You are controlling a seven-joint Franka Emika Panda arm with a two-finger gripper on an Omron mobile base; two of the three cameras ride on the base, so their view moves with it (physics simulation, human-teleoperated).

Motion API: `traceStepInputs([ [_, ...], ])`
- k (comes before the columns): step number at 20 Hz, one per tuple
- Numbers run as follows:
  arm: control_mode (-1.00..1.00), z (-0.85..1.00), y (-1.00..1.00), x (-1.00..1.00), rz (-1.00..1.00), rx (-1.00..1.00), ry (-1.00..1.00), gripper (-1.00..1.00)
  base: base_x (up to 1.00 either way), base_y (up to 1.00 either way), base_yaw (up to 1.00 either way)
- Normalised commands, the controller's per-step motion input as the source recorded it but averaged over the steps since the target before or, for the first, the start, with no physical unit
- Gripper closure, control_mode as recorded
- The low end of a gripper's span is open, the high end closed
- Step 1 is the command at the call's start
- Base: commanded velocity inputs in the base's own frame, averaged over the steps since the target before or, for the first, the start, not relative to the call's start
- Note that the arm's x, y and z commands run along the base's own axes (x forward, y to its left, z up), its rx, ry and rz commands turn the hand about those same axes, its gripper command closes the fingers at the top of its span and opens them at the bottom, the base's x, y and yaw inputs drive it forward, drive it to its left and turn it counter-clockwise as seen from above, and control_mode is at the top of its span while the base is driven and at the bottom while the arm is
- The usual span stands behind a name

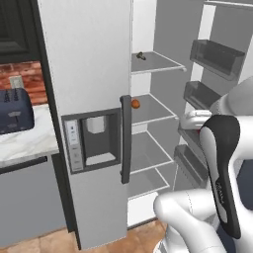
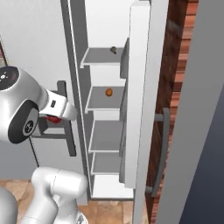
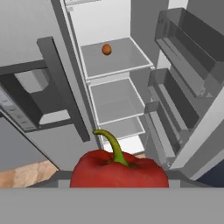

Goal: Place the bell pepper in the correct fridge rack based on whether it is a fruit or vegetable. Finally, close the fridge door.

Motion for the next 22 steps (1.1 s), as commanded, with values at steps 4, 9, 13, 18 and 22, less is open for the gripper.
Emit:
traceStepInputs([
  [4, 1.0, 0.0, 0.0, 0.0, 0.0, 0.0, 0.0, 1.0, 0.36, -0.23, 0.05],
  [9, 1.0, 0.0, 0.0, 0.0, 0.0, 0.0, 0.0, 1.0, 0.4, -0.24, 0.04],
  [13, 1.0, 0.0, 0.0, 0.0, 0.0, 0.0, 0.0, 1.0, 0.4, -0.26, 0.04],
  [18, 1.0, 0.0, 0.0, 0.0, 0.0, 0.0, 0.0, 1.0, 0.45, -0.19, 0.03],
  [22, 1.0, 0.0, 0.0, 0.0, 0.0, 0.0, 0.0, 1.0, 0.48, -0.16, 0.03],
])
